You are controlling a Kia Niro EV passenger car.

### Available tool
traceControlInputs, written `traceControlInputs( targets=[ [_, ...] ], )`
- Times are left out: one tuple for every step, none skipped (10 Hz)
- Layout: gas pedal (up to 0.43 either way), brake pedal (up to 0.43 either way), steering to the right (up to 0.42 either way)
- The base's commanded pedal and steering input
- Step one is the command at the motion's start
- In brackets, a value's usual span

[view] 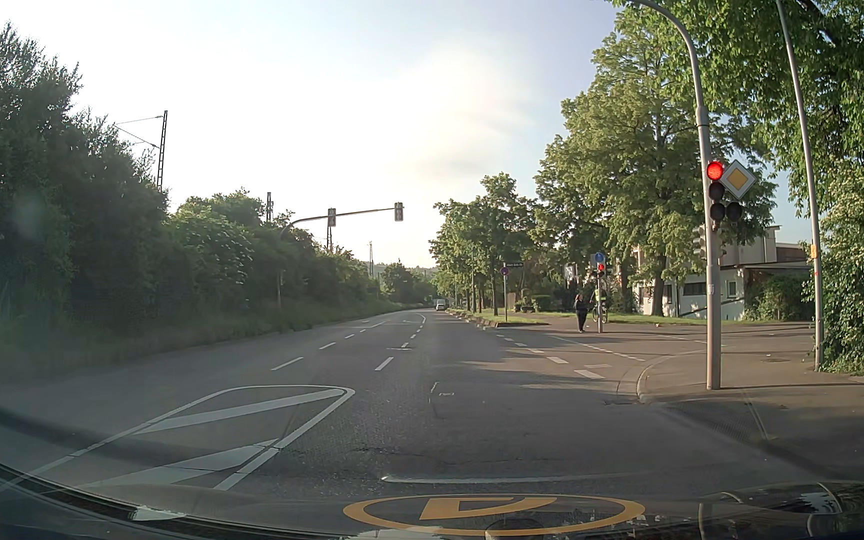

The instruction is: Follow the waypoints while adhering to traffic rules and regulations

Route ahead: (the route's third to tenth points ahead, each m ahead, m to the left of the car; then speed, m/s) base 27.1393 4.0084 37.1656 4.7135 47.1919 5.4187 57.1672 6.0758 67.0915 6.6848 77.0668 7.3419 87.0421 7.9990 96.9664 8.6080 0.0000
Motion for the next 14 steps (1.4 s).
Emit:
traceControlInputs(
  targets=[
    [0.000,0.268,-0.012],
    [0.000,0.268,-0.012],
    [0.000,0.268,-0.012],
    [0.000,0.268,-0.012],
    [0.000,0.268,-0.012],
    [0.000,0.268,-0.012],
    [0.000,0.268,-0.012],
    [0.000,0.268,-0.012],
    [0.000,0.268,-0.012],
    [0.000,0.268,-0.012],
    [0.000,0.268,-0.012],
    [0.000,0.268,-0.012],
    [0.000,0.268,-0.012],
    [0.000,0.268,-0.012]
  ],
)
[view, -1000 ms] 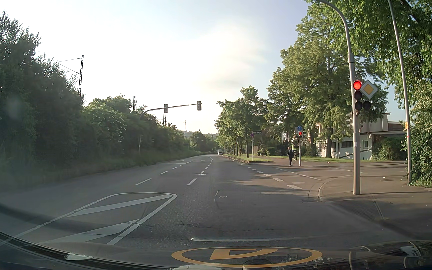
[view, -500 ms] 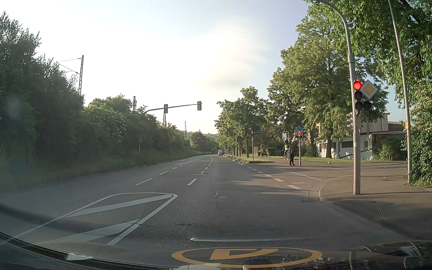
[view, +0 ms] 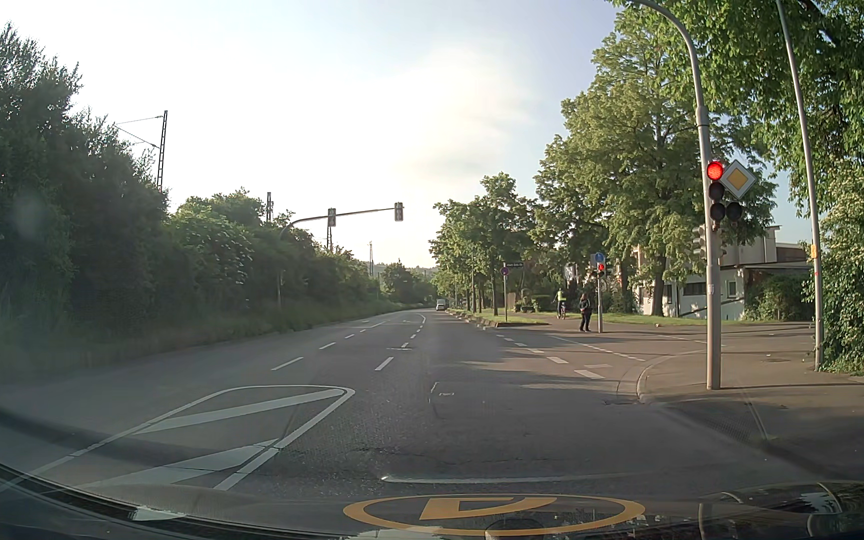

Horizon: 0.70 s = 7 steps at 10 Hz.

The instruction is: Follow the waypoints while adhering to traffic rules and regulations

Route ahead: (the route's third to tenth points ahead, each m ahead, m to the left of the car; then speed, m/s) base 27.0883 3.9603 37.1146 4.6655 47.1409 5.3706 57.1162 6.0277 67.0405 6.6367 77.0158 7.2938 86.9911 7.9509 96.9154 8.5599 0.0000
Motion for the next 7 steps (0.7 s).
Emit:
traceControlInputs(
  targets=[
    [0.000,0.268,-0.012],
    [0.000,0.268,-0.012],
    [0.000,0.268,-0.012],
    [0.000,0.268,-0.012],
    [0.000,0.268,-0.012],
    [0.000,0.268,-0.012],
    [0.000,0.268,-0.012]
  ],
)
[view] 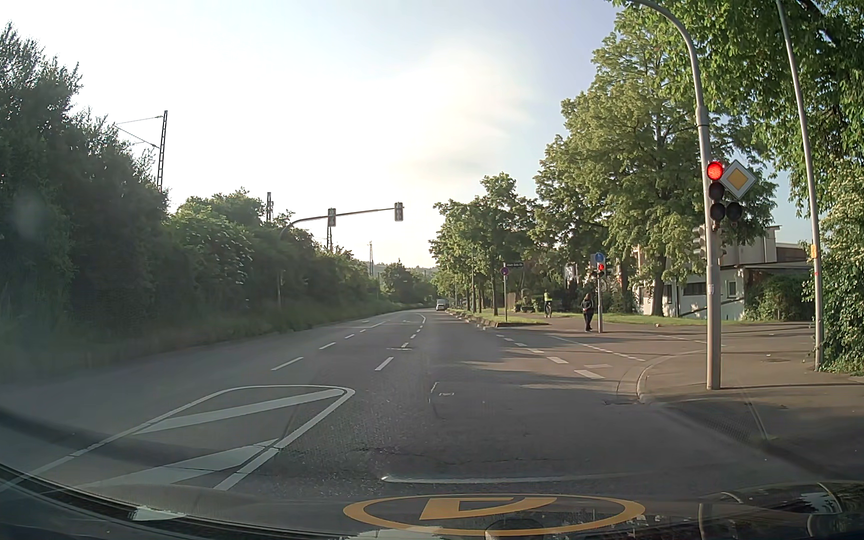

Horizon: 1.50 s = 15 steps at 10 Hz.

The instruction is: Follow the waypoints while adhering to traffic rules and regulations

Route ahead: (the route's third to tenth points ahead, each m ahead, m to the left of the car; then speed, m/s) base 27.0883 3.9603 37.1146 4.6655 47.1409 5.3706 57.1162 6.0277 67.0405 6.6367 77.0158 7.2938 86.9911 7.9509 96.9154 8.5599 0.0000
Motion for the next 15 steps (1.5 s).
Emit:
traceControlInputs(
  targets=[
    [0.000,0.268,-0.012],
    [0.000,0.268,-0.012],
    [0.000,0.268,-0.012],
    [0.000,0.268,-0.012],
    [0.000,0.268,-0.012],
    [0.000,0.268,-0.012],
    [0.000,0.268,-0.012],
    [0.000,0.268,-0.012],
    [0.000,0.268,-0.012],
    [0.000,0.268,-0.012],
    [0.000,0.268,-0.012],
    [0.000,0.268,-0.012],
    [0.000,0.268,-0.012],
    [0.000,0.268,-0.012],
    [0.000,0.268,-0.012]
  ],
)
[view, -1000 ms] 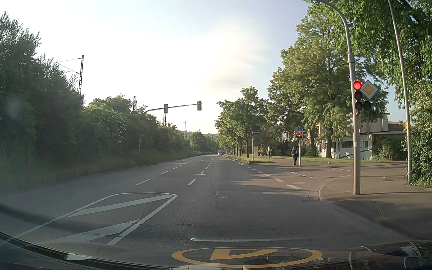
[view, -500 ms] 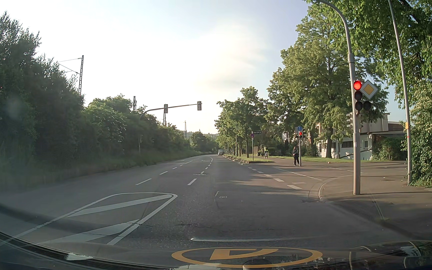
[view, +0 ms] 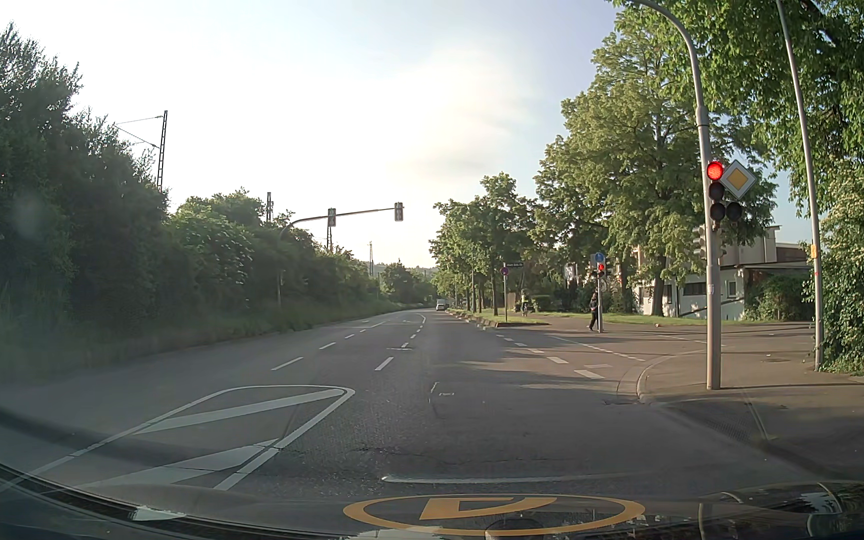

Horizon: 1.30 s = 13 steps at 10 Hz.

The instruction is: Follow the waypoints while adhering to traffic rules and regulations

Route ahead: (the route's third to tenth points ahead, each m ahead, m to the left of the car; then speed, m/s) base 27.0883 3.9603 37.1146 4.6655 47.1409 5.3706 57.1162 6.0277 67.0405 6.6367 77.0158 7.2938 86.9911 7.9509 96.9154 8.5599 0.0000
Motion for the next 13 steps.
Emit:
traceControlInputs(
  targets=[
    [0.000,0.268,-0.012],
    [0.000,0.268,-0.012],
    [0.000,0.268,-0.012],
    [0.000,0.268,-0.012],
    [0.000,0.268,-0.012],
    [0.000,0.268,-0.012],
    [0.000,0.268,-0.012],
    [0.000,0.268,-0.012],
    [0.000,0.268,-0.012],
    [0.000,0.268,-0.012],
    [0.000,0.268,-0.012],
    [0.000,0.268,-0.012],
    [0.000,0.268,-0.012]
  ],
)
